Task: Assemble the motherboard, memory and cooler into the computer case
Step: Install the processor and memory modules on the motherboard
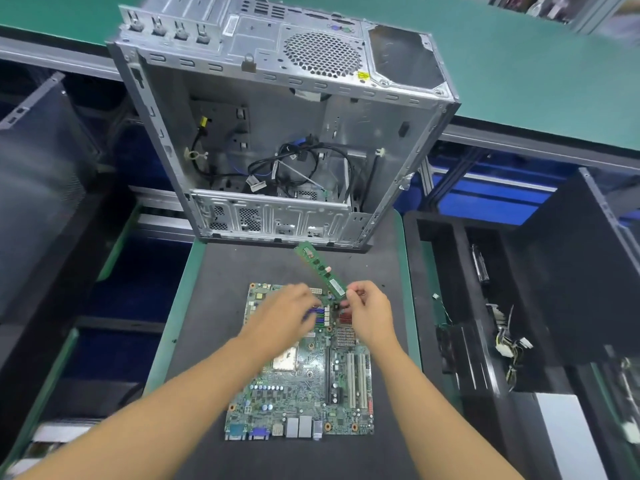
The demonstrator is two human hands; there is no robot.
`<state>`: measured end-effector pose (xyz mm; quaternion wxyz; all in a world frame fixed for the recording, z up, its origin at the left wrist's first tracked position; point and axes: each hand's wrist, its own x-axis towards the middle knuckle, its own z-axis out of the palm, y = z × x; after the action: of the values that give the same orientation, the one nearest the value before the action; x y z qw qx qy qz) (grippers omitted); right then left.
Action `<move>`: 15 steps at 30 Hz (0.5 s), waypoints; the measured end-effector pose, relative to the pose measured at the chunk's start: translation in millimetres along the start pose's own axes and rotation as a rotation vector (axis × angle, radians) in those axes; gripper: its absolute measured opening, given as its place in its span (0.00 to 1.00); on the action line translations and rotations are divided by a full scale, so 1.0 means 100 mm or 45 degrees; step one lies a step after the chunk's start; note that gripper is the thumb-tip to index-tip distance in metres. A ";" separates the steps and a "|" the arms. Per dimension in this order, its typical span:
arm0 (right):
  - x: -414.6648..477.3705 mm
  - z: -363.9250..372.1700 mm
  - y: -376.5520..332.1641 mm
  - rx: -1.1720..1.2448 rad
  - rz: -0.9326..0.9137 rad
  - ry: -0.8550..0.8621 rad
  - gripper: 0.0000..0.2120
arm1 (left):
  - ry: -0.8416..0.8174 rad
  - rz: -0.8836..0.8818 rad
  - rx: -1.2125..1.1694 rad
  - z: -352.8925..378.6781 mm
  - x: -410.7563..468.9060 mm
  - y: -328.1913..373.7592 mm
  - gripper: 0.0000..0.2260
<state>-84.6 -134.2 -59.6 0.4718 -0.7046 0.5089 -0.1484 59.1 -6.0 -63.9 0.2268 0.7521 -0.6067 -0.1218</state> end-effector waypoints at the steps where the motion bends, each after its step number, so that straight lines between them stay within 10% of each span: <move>1: 0.00 -0.02 0.01 0.016 -0.004 0.018 0.10 | -0.051 0.023 0.039 0.12 0.04 0.09 0.14; 15: -0.03 -0.13 0.13 0.088 -0.021 -0.002 0.11 | 0.028 -0.223 -0.080 0.52 0.03 0.23 0.14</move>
<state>-102.3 -138.4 -62.5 0.4948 -0.6923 0.4973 -0.1693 16.1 -22.7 -97.0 0.2455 0.7960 -0.5321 -0.1519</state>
